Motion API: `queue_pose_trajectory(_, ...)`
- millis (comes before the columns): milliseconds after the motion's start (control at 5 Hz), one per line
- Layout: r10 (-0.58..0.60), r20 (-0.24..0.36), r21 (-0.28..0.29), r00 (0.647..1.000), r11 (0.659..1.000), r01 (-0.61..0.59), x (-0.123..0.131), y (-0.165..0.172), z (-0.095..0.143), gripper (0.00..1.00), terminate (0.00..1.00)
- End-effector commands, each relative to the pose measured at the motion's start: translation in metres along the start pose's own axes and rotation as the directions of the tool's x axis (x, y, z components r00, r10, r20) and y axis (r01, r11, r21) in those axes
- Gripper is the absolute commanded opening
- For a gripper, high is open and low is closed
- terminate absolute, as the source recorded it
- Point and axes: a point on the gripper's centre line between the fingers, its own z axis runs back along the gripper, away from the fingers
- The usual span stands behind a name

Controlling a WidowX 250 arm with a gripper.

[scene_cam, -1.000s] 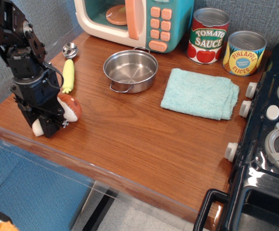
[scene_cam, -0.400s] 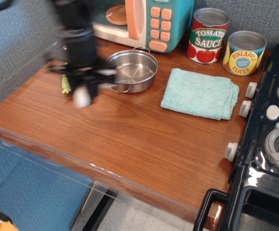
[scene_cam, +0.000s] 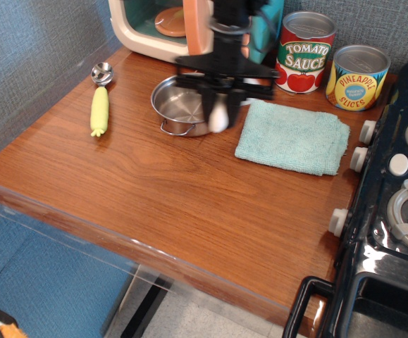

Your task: Place the mushroom on the blue towel

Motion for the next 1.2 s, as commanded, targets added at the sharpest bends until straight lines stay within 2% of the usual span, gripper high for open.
queue_pose_trajectory(0,-0.102,0.146,-0.074,0.984,0.991,0.114,0.047,-0.035,0.011,0.0,0.0)
queue_pose_trajectory(200,-0.136,0.135,-0.105,0.981,0.983,0.151,0.052,-0.049,0.001,0.0,0.0)
queue_pose_trajectory(400,-0.163,0.11,-0.142,0.98,0.974,0.178,0.055,-0.064,-0.002,1.0,0.0)
queue_pose_trajectory(600,-0.191,0.091,-0.145,0.977,0.968,0.203,0.054,-0.07,0.003,1.0,0.0)
queue_pose_trajectory(800,-0.202,0.095,-0.107,0.975,0.971,0.212,0.051,-0.071,0.012,1.0,0.0)
queue_pose_trajectory(1000,-0.195,0.124,-0.074,0.973,0.976,0.205,0.048,-0.07,0.029,1.0,0.0)
